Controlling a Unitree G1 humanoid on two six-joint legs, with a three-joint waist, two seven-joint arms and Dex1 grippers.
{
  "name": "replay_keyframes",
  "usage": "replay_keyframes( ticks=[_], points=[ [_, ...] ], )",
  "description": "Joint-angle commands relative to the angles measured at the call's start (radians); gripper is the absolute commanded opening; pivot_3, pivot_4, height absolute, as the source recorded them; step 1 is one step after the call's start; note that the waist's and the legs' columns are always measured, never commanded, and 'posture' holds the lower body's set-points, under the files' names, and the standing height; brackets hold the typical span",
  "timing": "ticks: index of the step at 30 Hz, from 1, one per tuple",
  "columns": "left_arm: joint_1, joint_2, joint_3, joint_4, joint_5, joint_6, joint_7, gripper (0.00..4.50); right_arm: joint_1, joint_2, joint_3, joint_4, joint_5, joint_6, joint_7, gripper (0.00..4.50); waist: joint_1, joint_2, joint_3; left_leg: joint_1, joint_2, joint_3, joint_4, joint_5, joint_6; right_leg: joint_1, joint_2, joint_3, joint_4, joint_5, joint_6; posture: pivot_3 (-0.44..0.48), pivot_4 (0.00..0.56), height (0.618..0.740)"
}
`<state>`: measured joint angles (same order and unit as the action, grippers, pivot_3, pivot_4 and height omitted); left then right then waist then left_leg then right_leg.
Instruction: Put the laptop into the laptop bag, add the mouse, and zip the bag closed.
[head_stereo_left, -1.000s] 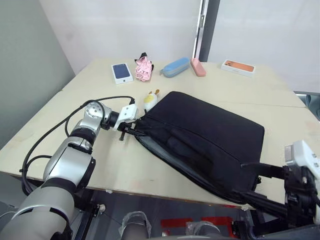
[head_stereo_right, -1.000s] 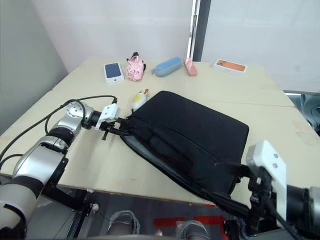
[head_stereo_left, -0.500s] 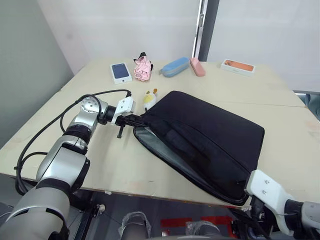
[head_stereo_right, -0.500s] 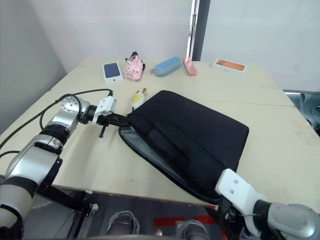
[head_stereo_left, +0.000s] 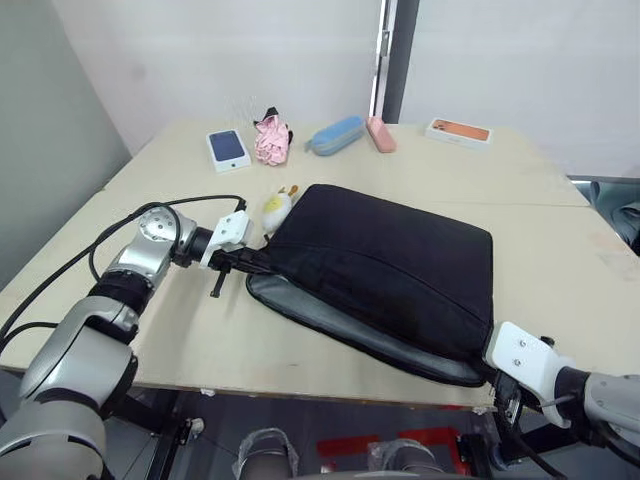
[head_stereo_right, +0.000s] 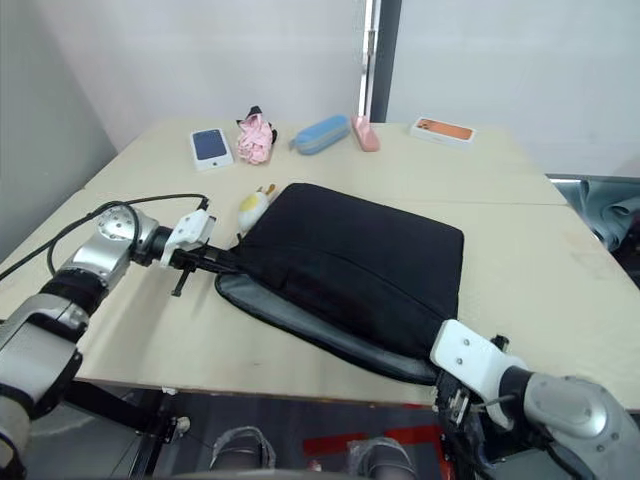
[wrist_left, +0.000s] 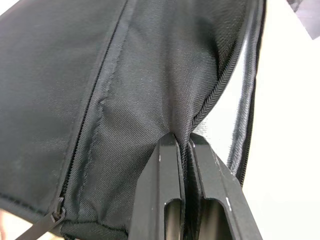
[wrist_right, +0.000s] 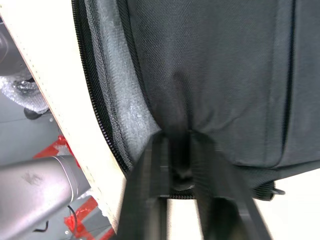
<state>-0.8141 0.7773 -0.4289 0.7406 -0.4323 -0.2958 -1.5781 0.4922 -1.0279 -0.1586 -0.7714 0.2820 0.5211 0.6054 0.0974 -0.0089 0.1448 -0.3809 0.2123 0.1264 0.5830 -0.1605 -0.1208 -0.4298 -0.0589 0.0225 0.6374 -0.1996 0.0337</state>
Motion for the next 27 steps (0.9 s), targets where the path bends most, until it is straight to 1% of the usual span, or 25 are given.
replay_keyframes(
  ticks=[1, 3, 7, 11, 15, 18, 21, 23, 27],
  points=[
    [0.061, 0.055, 0.057, -0.097, -0.016, 0.058, -0.036, 0.00, -0.072, -0.044, 0.017, 0.120, -0.037, -0.036, 0.097, 0.02, -0.006, 0.000, 0.000, 0.000, 0.000, 0.000, 0.000, 0.000, 0.000, 0.000, 0.000, 0.000, 0.000, 0.000, 0.000, 0.000, 0.150, 0.740],
    [0.095, 0.071, 0.080, -0.125, 0.005, 0.066, -0.036, 0.00, -0.144, -0.057, 0.031, 0.172, -0.055, -0.068, 0.127, 0.02, -0.009, 0.000, 0.000, 0.001, 0.000, 0.001, 0.000, 0.000, 0.000, 0.000, 0.000, 0.000, 0.001, 0.000, -0.001, 0.000, 0.150, 0.740],
    [0.174, 0.108, 0.122, -0.192, 0.037, 0.099, -0.036, 0.00, -0.378, -0.070, 0.114, 0.290, -0.044, -0.116, 0.252, 0.02, -0.019, 0.001, 0.000, 0.004, 0.001, 0.004, 0.000, 0.000, 0.000, 0.000, 0.000, 0.003, 0.003, 0.000, -0.001, 0.000, 0.150, 0.740],
    [0.249, 0.151, 0.170, -0.288, 0.039, 0.180, -0.030, 0.00, -0.584, -0.050, 0.216, 0.425, -0.065, -0.172, 0.369, 0.02, -0.033, 0.002, 0.000, 0.006, 0.001, 0.006, -0.001, 0.000, 0.000, 0.000, 0.001, 0.004, 0.004, 0.000, -0.002, 0.000, 0.150, 0.740],
    [0.337, 0.196, 0.193, -0.359, 0.080, 0.200, -0.016, 0.00, -0.720, -0.030, 0.300, 0.545, -0.123, -0.236, 0.436, 0.02, -0.042, 0.002, 0.000, 0.006, 0.002, 0.006, -0.003, 0.000, 0.000, 0.000, 0.001, 0.003, 0.003, -0.001, -0.004, 0.000, 0.150, 0.740],
    [0.408, 0.206, 0.222, -0.421, 0.081, 0.223, 0.006, 0.00, -0.760, -0.024, 0.322, 0.576, -0.125, -0.242, 0.480, 0.02, -0.045, 0.002, 0.000, 0.006, 0.002, 0.006, -0.004, 0.000, 0.000, 0.000, 0.001, 0.003, 0.003, -0.002, -0.005, 0.000, 0.150, 0.740],
    [0.452, 0.205, 0.250, -0.427, 0.111, 0.193, 0.029, 0.00, -0.735, -0.052, 0.305, 0.523, -0.069, -0.189, 0.545, 0.02, -0.040, 0.002, 0.000, 0.006, 0.002, 0.006, -0.005, 0.000, 0.000, 0.000, 0.001, 0.002, 0.002, -0.003, -0.005, 0.000, 0.150, 0.740],
    [0.459, 0.204, 0.260, -0.403, 0.133, 0.163, 0.034, 0.00, -0.713, -0.067, 0.284, 0.481, -0.034, -0.158, 0.571, 0.02, -0.033, 0.002, 0.000, 0.007, 0.002, 0.006, -0.006, 0.000, 0.000, 0.000, 0.001, 0.002, 0.002, -0.003, -0.006, 0.000, 0.150, 0.740],
    [0.417, 0.181, 0.282, -0.318, 0.148, 0.120, 0.037, 0.00, -0.672, -0.083, 0.260, 0.416, -0.001, -0.106, 0.587, 0.02, -0.027, 0.002, 0.000, 0.012, 0.002, 0.007, -0.006, 0.000, 0.000, 0.003, 0.001, 0.003, 0.003, -0.003, -0.006, 0.000, 0.150, 0.740]
  ],
)
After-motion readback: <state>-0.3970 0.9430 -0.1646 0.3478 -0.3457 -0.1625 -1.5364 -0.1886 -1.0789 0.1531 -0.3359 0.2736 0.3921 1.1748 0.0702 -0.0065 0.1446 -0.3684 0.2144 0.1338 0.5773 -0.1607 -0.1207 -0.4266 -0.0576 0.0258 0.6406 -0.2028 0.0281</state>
